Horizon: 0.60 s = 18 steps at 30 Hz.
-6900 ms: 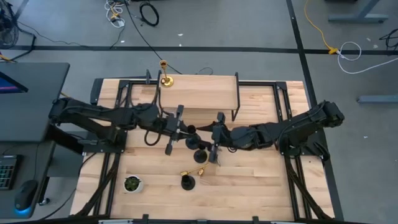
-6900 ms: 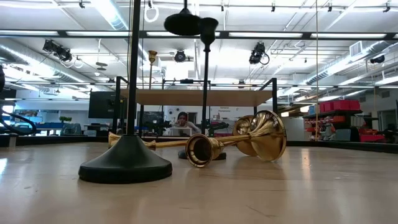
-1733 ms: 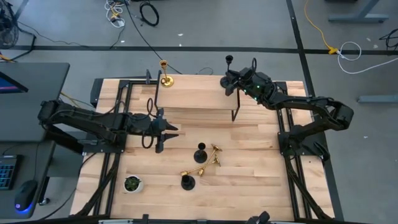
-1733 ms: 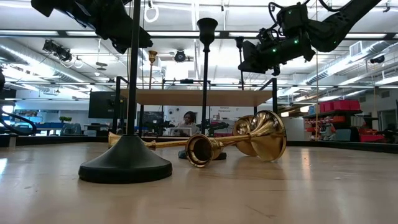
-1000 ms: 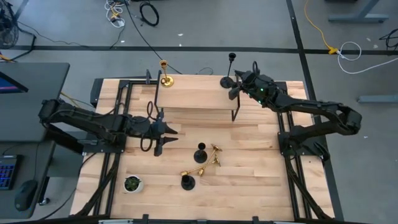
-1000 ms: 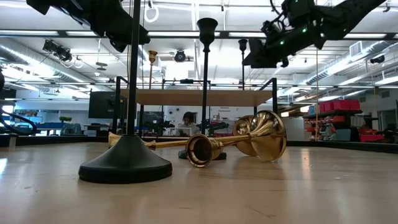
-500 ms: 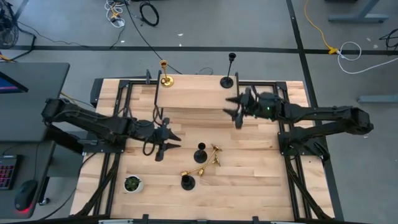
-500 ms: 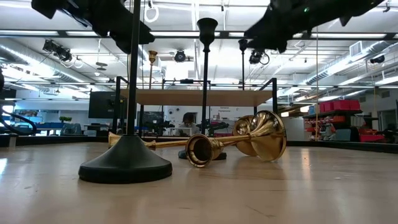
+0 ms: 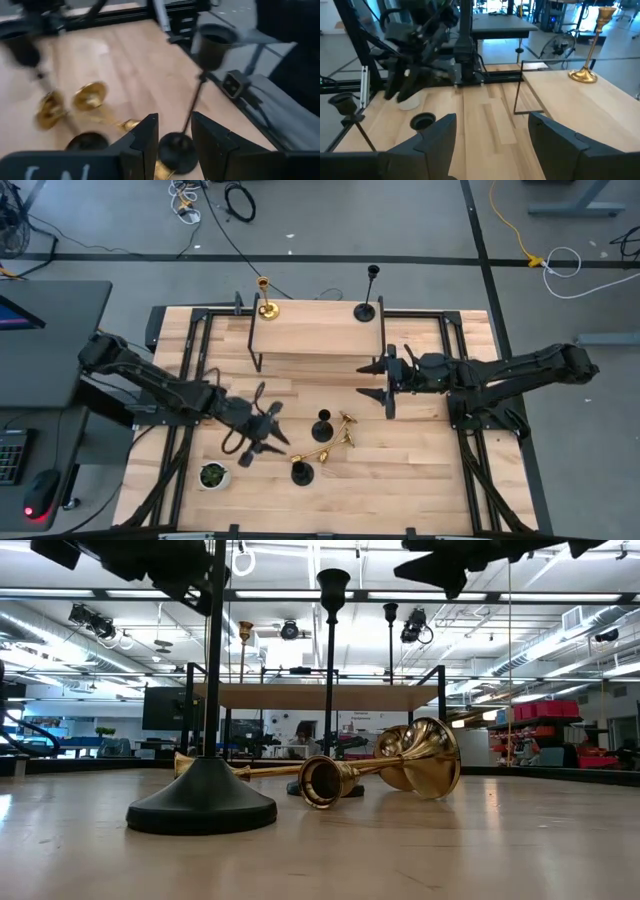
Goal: Pick & Place candle stick holders
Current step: Put the bottom black candle holder on the shelf aligned with the other black candle holder
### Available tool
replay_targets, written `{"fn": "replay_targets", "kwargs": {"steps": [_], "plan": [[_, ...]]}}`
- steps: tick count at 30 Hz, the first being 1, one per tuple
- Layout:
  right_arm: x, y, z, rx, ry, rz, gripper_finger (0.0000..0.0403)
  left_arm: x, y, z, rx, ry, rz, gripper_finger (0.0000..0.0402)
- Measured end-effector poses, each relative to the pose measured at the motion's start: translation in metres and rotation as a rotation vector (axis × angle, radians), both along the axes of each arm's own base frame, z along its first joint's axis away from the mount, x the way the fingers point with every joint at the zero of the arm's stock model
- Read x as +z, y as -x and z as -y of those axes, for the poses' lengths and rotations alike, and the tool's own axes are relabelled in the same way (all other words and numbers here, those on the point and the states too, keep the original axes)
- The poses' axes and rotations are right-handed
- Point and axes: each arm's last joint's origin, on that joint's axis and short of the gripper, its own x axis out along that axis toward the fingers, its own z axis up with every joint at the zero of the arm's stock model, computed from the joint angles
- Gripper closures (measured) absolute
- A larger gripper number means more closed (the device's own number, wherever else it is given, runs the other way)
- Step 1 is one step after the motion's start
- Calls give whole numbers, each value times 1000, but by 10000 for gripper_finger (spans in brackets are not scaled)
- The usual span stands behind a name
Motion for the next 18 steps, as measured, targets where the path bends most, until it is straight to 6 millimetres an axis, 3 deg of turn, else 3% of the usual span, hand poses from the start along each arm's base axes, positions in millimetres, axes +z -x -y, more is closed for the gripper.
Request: {"fn": "replay_targets", "kwargs": {"steps": [5, 18], "plan": [[1, 0, -6, 17, -1, 14, 155, -7, -9, 16, -40, -13, 74, 282], [3, 0, -10, 36, 4, 34, 155, -45, -34, 33, -30, 30, 74, 282]]}}
